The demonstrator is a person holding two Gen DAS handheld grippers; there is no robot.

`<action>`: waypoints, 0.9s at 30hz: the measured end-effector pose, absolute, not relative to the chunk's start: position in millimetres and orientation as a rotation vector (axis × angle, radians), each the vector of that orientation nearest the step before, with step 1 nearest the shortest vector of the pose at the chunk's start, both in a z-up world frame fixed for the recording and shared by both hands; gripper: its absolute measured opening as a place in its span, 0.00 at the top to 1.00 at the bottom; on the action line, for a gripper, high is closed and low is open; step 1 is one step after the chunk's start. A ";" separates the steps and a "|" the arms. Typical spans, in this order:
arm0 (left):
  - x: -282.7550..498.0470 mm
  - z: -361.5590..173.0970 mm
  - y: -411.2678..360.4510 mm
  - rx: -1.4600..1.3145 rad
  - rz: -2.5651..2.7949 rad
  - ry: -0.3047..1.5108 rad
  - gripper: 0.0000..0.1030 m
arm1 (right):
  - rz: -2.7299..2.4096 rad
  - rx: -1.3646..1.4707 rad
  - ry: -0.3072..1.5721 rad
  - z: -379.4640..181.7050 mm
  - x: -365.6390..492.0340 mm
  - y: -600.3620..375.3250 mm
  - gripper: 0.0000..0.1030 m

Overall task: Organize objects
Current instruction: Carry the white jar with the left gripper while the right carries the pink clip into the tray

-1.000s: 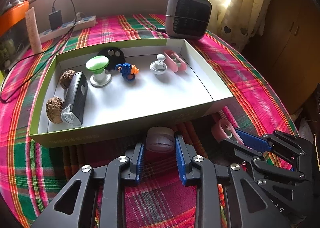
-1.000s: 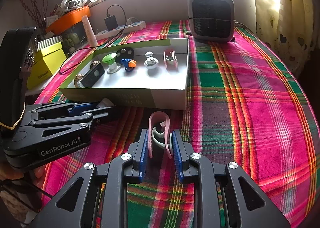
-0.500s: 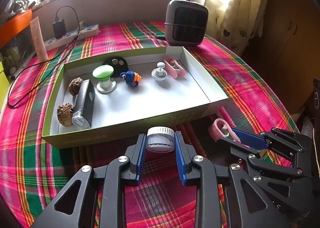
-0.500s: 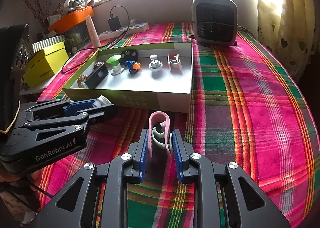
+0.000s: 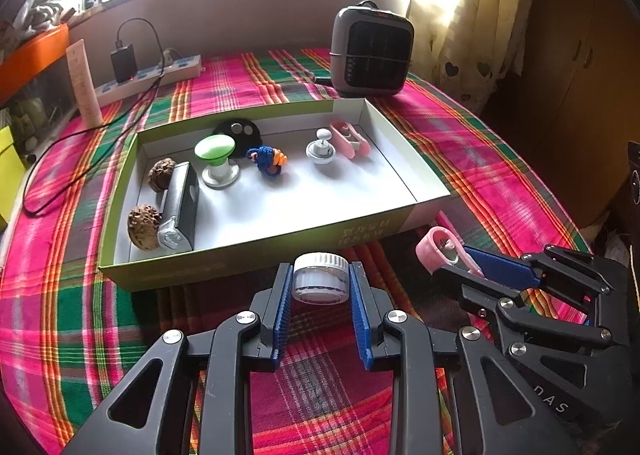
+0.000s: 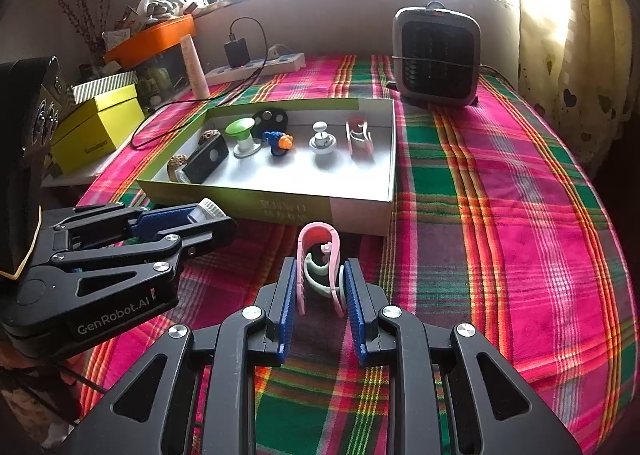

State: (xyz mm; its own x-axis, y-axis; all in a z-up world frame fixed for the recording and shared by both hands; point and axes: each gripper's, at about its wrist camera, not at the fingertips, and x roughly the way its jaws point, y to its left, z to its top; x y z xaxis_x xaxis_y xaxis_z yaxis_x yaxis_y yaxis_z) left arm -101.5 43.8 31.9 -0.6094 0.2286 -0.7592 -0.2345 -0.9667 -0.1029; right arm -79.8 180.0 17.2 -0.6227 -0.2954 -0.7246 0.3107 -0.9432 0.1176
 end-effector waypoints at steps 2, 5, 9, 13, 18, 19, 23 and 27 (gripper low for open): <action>-100.7 33.2 43.1 -1.225 2.612 0.011 0.75 | -2.563 1.132 0.031 18.9 -79.7 179.2 0.76; -99.6 35.6 41.7 -1.218 2.620 0.008 0.75 | -2.563 1.122 0.034 21.9 -80.0 177.7 0.76; -98.0 40.1 39.7 -1.206 2.632 0.009 0.75 | -2.565 1.106 0.042 26.5 -80.3 175.3 0.76; -97.9 44.1 37.6 -1.197 2.642 0.010 0.75 | -2.566 1.094 0.044 30.2 -81.1 174.3 0.76; -99.1 47.0 35.1 -1.192 2.650 0.011 0.75 | -2.567 1.081 0.048 35.0 -84.3 172.2 0.76; -99.6 47.2 34.7 -1.191 2.652 0.013 0.75 | -2.567 1.077 0.049 36.3 -85.5 171.6 0.76; -103.1 49.9 31.0 -1.191 2.662 0.006 0.75 | -2.564 1.064 0.052 40.3 -89.9 169.5 0.76; -107.8 52.7 28.6 -1.186 2.670 -0.001 0.75 | -2.559 1.056 0.053 43.4 -95.4 167.4 0.76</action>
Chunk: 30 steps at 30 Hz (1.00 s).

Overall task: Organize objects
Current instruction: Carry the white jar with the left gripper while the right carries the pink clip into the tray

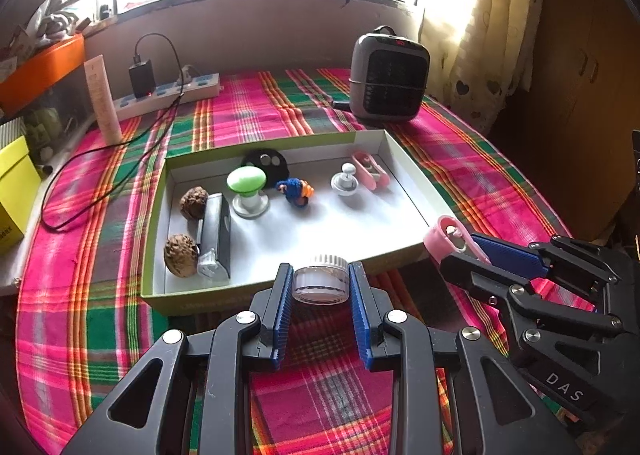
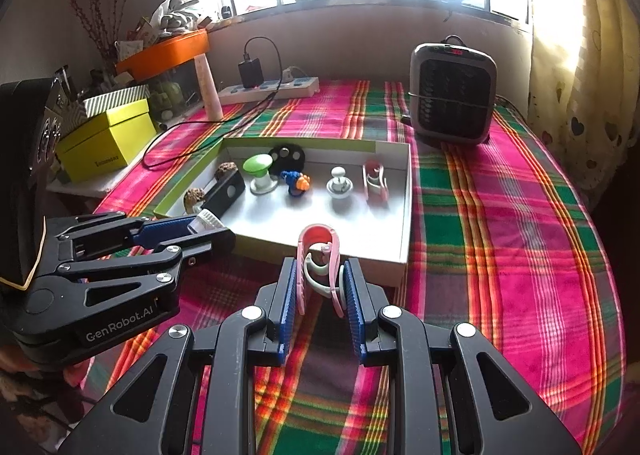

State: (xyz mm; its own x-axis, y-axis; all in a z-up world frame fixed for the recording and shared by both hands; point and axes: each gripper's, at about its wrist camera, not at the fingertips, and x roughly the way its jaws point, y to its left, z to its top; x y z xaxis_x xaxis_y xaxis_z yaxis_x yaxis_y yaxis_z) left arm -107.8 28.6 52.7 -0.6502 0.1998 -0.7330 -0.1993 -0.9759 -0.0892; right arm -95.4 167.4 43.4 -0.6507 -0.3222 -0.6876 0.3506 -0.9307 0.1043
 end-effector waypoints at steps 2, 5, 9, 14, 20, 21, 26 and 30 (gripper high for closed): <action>-110.4 53.1 27.9 -1.186 2.670 -0.003 0.75 | -2.559 1.052 0.058 44.6 -98.4 166.4 0.76; -115.0 53.5 26.6 -1.187 2.673 -0.008 0.75 | -2.560 1.045 0.060 46.9 -104.0 165.5 0.76; -123.2 54.8 25.8 -1.183 2.677 -0.015 0.75 | -2.556 1.046 0.053 47.8 -111.9 165.6 0.76; -133.8 54.3 25.3 -1.187 2.679 -0.023 0.75 | -2.556 1.049 0.064 48.8 -123.9 164.8 0.76; -146.8 50.9 23.5 -1.201 2.682 -0.034 0.75 | -2.554 1.061 0.071 46.2 -138.3 165.2 0.76; -149.0 50.1 23.3 -1.203 2.681 -0.035 0.75 | -2.552 1.066 0.071 45.2 -140.7 165.0 0.76; -158.9 44.1 25.3 -1.219 2.674 -0.038 0.75 | -2.547 1.083 0.073 40.0 -151.8 164.8 0.76; -167.2 38.8 25.7 -1.236 2.665 -0.044 0.75 | -2.533 1.097 0.077 35.9 -159.2 164.9 0.76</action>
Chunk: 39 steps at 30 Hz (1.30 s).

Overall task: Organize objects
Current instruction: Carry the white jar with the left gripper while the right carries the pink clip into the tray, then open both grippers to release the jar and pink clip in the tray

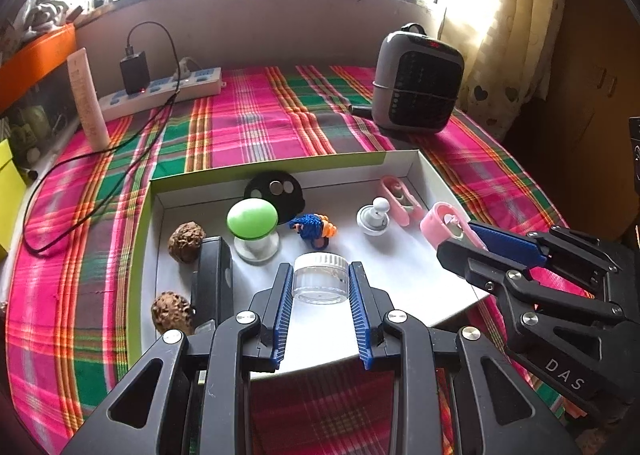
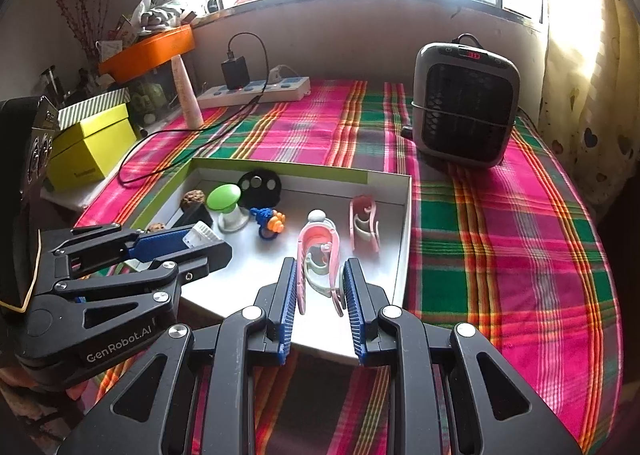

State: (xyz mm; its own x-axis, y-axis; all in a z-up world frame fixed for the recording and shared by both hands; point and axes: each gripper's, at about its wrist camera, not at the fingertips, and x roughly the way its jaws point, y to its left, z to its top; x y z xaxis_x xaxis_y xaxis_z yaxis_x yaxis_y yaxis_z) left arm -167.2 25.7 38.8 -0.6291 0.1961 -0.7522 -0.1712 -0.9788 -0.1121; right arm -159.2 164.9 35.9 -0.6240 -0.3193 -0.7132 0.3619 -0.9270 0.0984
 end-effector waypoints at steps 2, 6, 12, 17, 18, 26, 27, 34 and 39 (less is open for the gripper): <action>-170.7 36.3 25.8 -1.244 2.662 -0.042 0.75 | -2.527 1.104 0.081 33.8 -162.1 164.3 0.76; -177.0 30.9 25.4 -1.264 2.657 -0.052 0.75 | -2.513 1.136 0.065 27.6 -169.7 165.9 0.76; -182.8 24.3 25.6 -1.285 2.650 -0.047 0.75 | -2.497 1.167 0.073 19.3 -175.2 164.9 0.76; -186.5 18.9 24.7 -1.302 2.645 -0.052 0.75 | -2.479 1.185 0.090 14.4 -179.3 161.8 0.76; -187.0 18.1 24.7 -1.305 2.644 -0.053 0.75 | -2.478 1.189 0.091 13.3 -180.2 161.4 0.76; -190.2 14.8 24.4 -1.315 2.643 -0.055 0.75 | -2.473 1.198 0.095 9.6 -182.5 161.4 0.76; -190.8 14.4 24.3 -1.317 2.641 -0.055 0.75 | -2.472 1.198 0.094 9.5 -182.7 161.3 0.76; -192.7 11.7 24.9 -1.321 2.638 -0.064 0.75 | -2.472 1.200 0.104 7.6 -183.9 157.3 0.76; -193.3 11.8 23.9 -1.319 2.639 -0.062 0.75 | -2.469 1.199 0.103 7.6 -184.3 157.1 0.76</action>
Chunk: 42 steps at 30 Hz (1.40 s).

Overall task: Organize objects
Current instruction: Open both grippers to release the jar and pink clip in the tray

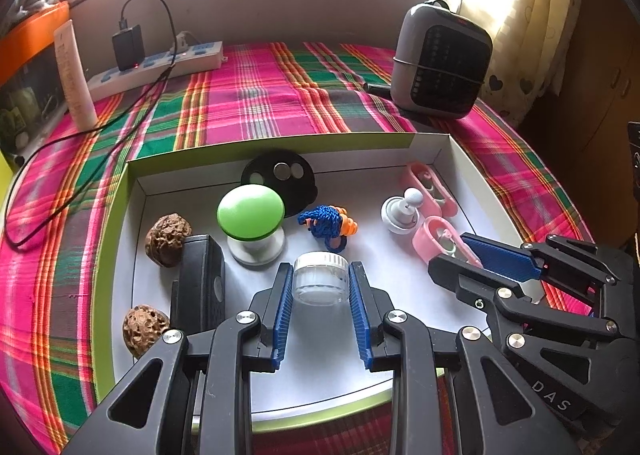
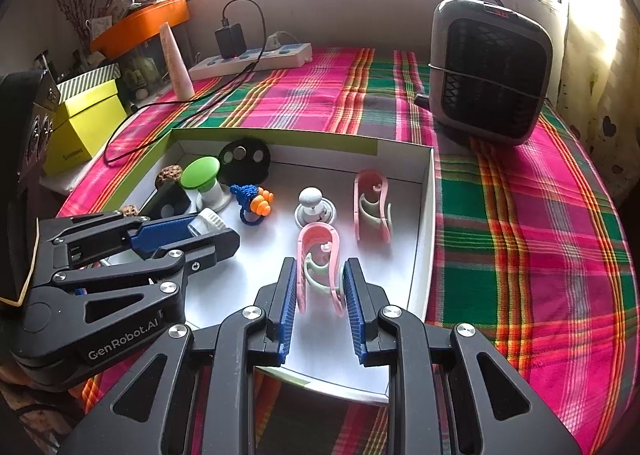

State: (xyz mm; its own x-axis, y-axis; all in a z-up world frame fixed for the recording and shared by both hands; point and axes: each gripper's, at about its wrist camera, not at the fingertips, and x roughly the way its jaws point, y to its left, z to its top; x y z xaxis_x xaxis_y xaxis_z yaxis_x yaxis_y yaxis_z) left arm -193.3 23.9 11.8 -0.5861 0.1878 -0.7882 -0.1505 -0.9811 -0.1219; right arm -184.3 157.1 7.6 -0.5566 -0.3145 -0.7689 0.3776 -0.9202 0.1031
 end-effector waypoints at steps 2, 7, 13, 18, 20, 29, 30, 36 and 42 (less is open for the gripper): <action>-193.2 12.3 23.5 -1.321 2.640 -0.064 0.75 | -2.468 1.198 0.108 7.5 -184.1 156.9 0.76; -193.3 12.2 22.8 -1.321 2.643 -0.064 0.75 | -2.469 1.196 0.127 6.6 -182.5 155.1 0.76; -192.6 12.5 22.7 -1.323 2.645 -0.066 0.75 | -2.472 1.193 0.143 6.7 -181.5 153.9 0.76; -192.7 12.9 23.0 -1.325 2.644 -0.058 0.75 | -2.473 1.193 0.152 7.2 -181.1 152.5 0.76; -192.8 12.8 22.9 -1.324 2.644 -0.060 0.74 | -2.470 1.195 0.155 7.1 -181.0 152.0 0.76; -190.9 12.4 24.4 -1.320 2.641 -0.058 0.68 | -2.474 1.197 0.173 6.8 -181.2 150.7 0.76; -190.7 12.2 24.0 -1.321 2.641 -0.060 0.68 | -2.475 1.197 0.174 6.7 -181.1 150.6 0.76; -189.8 11.9 22.6 -1.324 2.640 -0.057 0.62 | -2.484 1.197 0.183 6.8 -180.1 150.6 0.76; -186.8 12.2 20.9 -1.329 2.647 -0.055 0.60 | -2.494 1.192 0.180 7.9 -178.2 151.1 0.70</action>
State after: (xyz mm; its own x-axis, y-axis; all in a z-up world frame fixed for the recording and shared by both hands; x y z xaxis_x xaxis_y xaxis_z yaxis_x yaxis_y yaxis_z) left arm -186.8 20.9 12.2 -0.5847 0.1755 -0.7920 -0.1422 -0.9834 -0.1129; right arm -178.2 151.1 7.9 -0.5740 -0.2728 -0.7721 0.3809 -0.9236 0.0431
